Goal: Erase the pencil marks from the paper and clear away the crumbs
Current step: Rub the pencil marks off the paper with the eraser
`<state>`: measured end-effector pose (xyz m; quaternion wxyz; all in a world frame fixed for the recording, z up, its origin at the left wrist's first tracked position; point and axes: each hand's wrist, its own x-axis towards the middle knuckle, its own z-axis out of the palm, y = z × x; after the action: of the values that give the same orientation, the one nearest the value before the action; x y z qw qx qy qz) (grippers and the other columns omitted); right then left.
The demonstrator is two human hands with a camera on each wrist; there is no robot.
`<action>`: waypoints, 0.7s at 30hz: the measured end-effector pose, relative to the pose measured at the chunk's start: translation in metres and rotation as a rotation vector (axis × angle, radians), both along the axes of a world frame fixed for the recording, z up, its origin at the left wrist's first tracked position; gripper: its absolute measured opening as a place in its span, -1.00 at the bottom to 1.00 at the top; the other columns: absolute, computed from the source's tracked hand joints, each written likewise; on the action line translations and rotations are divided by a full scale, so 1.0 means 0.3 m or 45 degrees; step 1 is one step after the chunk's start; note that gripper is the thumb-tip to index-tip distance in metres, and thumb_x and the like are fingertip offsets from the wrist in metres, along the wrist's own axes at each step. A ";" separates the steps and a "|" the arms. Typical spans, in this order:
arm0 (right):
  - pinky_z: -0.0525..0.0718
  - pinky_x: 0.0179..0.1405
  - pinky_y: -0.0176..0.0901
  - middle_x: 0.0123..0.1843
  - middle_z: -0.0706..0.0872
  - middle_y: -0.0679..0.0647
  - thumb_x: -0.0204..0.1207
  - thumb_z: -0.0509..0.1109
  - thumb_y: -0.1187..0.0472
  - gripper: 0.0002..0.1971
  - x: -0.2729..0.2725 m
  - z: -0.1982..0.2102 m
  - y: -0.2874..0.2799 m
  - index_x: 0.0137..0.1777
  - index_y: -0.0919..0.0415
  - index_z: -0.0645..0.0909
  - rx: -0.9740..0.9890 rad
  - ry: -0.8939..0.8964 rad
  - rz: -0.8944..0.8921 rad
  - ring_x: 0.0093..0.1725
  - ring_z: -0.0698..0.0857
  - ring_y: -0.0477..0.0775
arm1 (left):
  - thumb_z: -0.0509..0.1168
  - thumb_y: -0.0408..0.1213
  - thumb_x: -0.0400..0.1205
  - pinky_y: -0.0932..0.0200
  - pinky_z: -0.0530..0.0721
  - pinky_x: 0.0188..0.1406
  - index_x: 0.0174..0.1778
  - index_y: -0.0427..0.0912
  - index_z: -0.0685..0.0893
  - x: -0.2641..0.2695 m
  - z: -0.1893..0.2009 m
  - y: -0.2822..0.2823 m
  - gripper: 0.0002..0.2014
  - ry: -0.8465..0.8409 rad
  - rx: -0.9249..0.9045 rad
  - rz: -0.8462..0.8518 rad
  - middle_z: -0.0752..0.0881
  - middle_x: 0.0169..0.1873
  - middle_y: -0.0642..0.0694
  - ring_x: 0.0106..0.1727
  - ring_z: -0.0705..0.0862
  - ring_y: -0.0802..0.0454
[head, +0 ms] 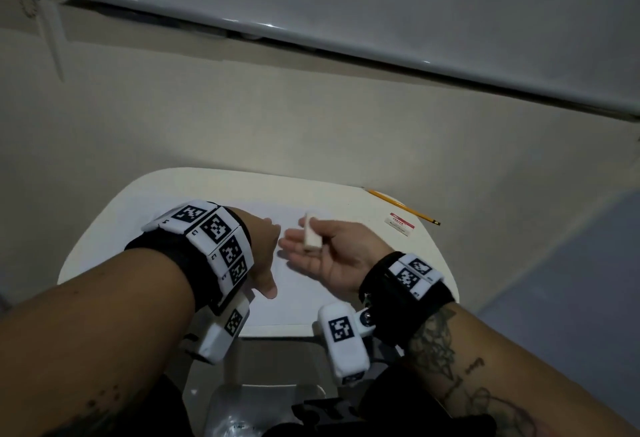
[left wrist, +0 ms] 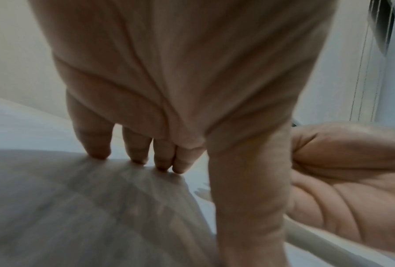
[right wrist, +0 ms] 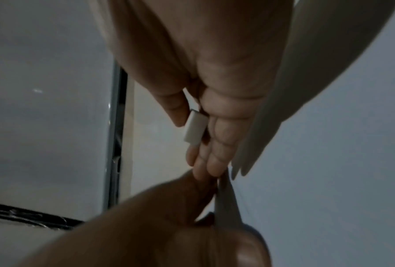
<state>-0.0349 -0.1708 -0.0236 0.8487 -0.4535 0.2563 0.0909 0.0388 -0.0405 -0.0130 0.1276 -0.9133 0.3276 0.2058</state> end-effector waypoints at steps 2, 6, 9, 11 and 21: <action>0.81 -0.15 0.01 -0.08 0.79 0.27 0.80 0.06 0.22 -0.81 0.024 -0.025 0.013 0.12 0.24 0.50 -0.056 0.044 0.009 -0.11 0.80 0.23 | 0.52 0.22 0.41 -0.02 0.49 0.43 0.67 -0.19 0.16 -0.004 -0.007 0.003 0.05 -0.011 -0.017 -0.003 0.41 0.56 -0.12 0.49 0.49 -0.13; 0.72 0.21 -0.08 0.15 0.70 0.22 0.78 0.03 0.31 -0.75 0.098 -0.034 -0.105 0.25 0.19 0.52 -0.003 0.047 -0.557 -0.15 0.73 0.08 | 0.51 0.11 0.49 -0.08 0.45 0.47 0.59 -0.31 0.20 -0.004 0.000 0.016 -0.07 0.086 -0.058 0.026 0.39 0.55 -0.19 0.48 0.47 -0.17; 0.62 0.39 -0.08 -0.01 0.74 0.09 0.79 0.09 0.16 -0.74 0.113 0.002 -0.162 0.38 0.07 0.51 -0.025 0.002 -0.717 0.04 0.71 0.05 | 0.51 0.17 0.46 -0.04 0.53 0.36 0.42 -0.26 0.34 -0.005 0.015 0.016 -0.19 0.065 -0.021 -0.020 0.45 0.49 -0.18 0.36 0.57 -0.15; 0.53 0.49 0.04 0.00 0.72 0.14 0.80 0.06 0.17 -0.68 0.116 0.010 -0.134 0.50 0.08 0.42 0.099 -0.072 -0.637 0.11 0.69 0.12 | 0.50 0.19 0.46 0.03 0.52 0.29 0.44 -0.24 0.35 -0.004 0.022 0.015 -0.19 0.053 -0.022 -0.026 0.42 0.53 -0.15 0.39 0.56 -0.13; 0.70 0.07 -0.19 0.10 0.71 0.19 0.79 0.10 0.15 -0.70 0.194 -0.045 -0.094 0.41 0.21 0.49 0.003 0.031 -0.604 -0.07 0.77 0.09 | 0.66 0.12 0.27 0.00 0.74 0.02 0.16 -0.24 0.61 0.007 0.018 0.023 -0.30 0.135 -0.118 0.093 0.82 -0.07 -0.12 -0.16 0.77 -0.10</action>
<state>0.0233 -0.1991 -0.0372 0.8436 -0.3787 0.3658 -0.1052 0.0408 -0.0334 -0.0076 0.0603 -0.9173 0.3096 0.2429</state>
